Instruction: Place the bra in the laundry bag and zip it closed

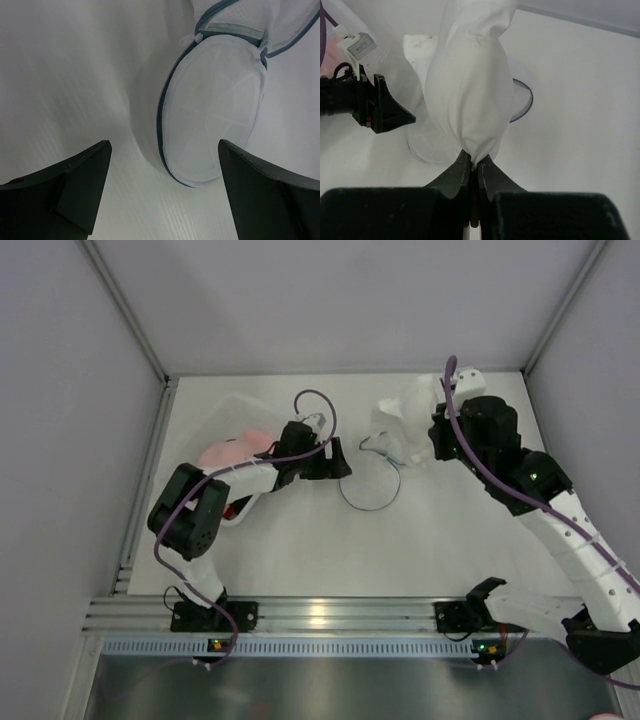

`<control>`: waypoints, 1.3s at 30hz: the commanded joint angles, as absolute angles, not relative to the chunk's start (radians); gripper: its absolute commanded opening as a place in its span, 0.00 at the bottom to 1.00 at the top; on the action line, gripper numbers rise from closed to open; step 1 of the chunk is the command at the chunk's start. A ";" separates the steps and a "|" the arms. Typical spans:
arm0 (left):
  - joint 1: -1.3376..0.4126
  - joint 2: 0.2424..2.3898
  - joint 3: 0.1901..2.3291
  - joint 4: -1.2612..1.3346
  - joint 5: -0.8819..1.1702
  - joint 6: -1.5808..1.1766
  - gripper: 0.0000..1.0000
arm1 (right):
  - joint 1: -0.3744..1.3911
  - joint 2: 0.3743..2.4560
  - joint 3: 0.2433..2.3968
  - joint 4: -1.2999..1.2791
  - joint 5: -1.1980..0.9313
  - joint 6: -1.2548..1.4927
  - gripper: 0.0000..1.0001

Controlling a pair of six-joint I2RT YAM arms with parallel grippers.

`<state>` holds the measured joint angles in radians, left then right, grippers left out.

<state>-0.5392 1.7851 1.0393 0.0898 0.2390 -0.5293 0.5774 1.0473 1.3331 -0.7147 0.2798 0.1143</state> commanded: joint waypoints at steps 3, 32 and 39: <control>-0.543 1.815 0.979 0.290 0.305 -0.589 0.89 | 0.571 1.019 1.322 -0.715 0.339 0.120 0.00; -0.577 1.612 1.183 -0.183 0.532 -0.778 0.00 | 0.569 1.066 1.403 -0.681 0.164 0.103 0.00; -0.565 1.528 1.218 -0.346 0.587 -0.730 0.00 | 0.569 1.063 1.414 -0.723 0.241 0.060 0.00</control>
